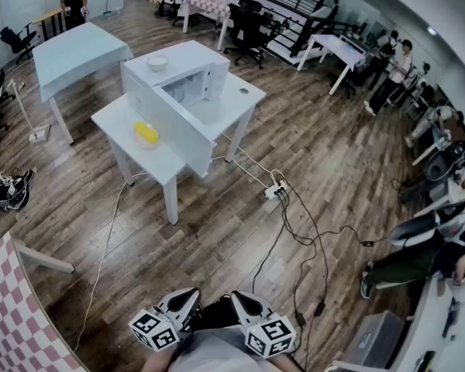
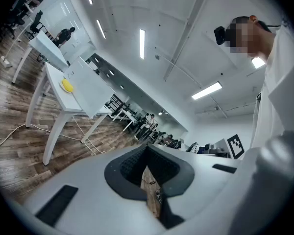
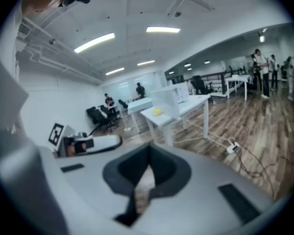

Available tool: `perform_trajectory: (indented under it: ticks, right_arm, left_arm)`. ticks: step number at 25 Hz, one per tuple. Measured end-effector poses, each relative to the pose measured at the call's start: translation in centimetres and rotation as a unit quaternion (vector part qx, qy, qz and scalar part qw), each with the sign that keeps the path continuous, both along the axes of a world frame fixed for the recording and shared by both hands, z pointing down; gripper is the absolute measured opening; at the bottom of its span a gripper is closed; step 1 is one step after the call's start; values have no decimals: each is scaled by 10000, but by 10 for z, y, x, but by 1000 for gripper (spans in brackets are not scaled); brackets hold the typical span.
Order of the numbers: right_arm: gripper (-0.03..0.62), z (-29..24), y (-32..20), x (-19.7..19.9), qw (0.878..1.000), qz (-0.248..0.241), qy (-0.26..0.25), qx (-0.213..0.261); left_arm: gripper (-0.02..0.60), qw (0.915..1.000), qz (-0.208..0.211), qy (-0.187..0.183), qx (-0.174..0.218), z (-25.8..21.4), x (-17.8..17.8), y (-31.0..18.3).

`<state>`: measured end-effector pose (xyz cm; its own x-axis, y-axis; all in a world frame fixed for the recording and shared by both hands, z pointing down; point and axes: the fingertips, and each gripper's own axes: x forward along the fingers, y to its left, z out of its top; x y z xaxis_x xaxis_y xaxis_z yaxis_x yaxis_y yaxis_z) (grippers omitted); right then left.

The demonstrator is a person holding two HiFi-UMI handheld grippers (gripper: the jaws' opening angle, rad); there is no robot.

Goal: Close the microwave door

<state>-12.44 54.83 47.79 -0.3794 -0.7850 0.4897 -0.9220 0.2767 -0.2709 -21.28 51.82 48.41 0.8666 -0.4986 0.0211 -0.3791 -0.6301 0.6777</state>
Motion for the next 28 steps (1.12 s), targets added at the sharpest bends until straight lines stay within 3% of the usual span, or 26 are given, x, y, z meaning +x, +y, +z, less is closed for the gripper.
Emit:
perform_trajectory:
  ticks: [7,23,28]
  right_arm:
    - [23,-9,5,9,9988,-350,183,292]
    - [23,-35,-64,52,9937,-515,-339,933]
    - [23,-40,-73,55,9924,-776,-170,941]
  left_arm:
    - [13,9998,-186,3,-30,-2,11,-8]
    - [13,9874,-1017,-986,703,-52,60,-63]
    - [13,9824,-1141,-1242,807,-57,77,-69]
